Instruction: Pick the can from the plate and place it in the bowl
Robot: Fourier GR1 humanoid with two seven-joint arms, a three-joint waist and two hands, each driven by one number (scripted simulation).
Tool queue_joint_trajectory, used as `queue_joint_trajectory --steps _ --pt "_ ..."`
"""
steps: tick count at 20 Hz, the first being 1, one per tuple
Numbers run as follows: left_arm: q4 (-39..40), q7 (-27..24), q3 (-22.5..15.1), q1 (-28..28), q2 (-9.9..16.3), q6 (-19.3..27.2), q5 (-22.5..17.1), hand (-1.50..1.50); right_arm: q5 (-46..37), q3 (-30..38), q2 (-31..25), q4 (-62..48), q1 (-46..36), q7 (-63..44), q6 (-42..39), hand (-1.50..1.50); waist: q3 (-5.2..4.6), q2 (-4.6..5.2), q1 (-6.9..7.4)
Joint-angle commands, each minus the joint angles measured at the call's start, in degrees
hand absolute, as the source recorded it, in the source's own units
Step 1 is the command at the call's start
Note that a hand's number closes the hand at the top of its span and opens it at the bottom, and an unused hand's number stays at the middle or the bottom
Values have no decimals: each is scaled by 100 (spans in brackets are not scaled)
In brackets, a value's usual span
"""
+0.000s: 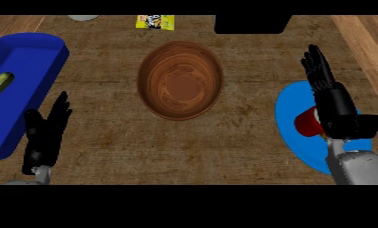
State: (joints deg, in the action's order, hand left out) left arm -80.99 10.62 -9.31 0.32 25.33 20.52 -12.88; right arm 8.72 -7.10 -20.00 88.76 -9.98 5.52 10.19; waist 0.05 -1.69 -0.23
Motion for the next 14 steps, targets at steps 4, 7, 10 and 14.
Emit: queue_joint_trajectory --steps 4,7,10,14 --pt "-758 -915 347 -467 -251 -568 -545 0 773 1141 -153 -255 147 -757 299 -150 -12 142 -49" --pt "-993 -905 365 -700 -275 -628 -655 0 -996 755 -1522 -1071 855 -1273 664 -150 -234 323 -219" --pt "-1228 -1008 668 -757 -298 -1138 -1304 0 -514 1670 -693 -1416 736 -1681 2050 -150 -24 178 -9" --pt "-1356 -1120 484 -704 -518 -1254 -1241 0 -1125 1636 -1053 -1674 343 -1569 2284 -150 -6 175 72"
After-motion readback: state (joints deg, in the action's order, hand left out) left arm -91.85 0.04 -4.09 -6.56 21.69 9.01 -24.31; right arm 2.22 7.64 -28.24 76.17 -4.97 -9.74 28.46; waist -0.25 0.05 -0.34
